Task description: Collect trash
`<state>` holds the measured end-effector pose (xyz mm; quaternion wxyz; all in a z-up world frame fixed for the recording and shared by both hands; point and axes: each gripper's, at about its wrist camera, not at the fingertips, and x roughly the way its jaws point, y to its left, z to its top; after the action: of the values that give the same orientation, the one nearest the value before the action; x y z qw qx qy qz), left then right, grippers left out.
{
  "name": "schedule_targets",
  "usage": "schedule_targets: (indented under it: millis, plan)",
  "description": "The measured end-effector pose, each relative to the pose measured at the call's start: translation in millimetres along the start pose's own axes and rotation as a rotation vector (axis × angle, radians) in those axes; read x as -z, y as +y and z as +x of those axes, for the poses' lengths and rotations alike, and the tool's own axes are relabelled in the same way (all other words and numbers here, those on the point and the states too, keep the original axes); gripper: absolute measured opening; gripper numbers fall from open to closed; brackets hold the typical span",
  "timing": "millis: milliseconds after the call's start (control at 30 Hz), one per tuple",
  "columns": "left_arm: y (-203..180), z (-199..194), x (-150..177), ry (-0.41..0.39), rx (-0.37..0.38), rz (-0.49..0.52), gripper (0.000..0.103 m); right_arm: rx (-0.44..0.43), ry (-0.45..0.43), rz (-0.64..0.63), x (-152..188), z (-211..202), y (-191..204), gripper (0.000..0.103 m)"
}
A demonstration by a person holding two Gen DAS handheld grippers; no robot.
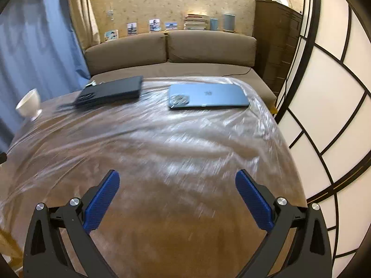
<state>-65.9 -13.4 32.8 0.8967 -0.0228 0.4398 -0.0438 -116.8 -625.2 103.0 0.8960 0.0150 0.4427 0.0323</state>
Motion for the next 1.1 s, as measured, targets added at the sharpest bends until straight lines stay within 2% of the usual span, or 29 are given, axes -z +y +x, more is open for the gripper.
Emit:
schedule_targets:
  millis: [133, 400, 533, 1100]
  plan:
    - [12.2, 27.5, -14.6, 0.023, -0.037, -0.018, 0.1, 0.03, 0.023, 0.017, -16.1, 28.5, -12.1, 0.098]
    - [21.1, 61.0, -24.8, 0.066, -0.062, -0.017, 0.1, 0.055, 0.051, 0.039, -18.4, 53.8, -30.7, 0.098]
    - [17.3, 64.8, -25.1, 0.058, -0.093, 0.009, 0.101, 0.047, 0.058, 0.035, -18.2, 55.3, -29.4, 0.098]
    - [14.6, 63.9, -23.9, 0.045, -0.098, 0.001, 0.102, 0.06, 0.078, 0.012, -15.3, 57.9, -22.8, 0.099]
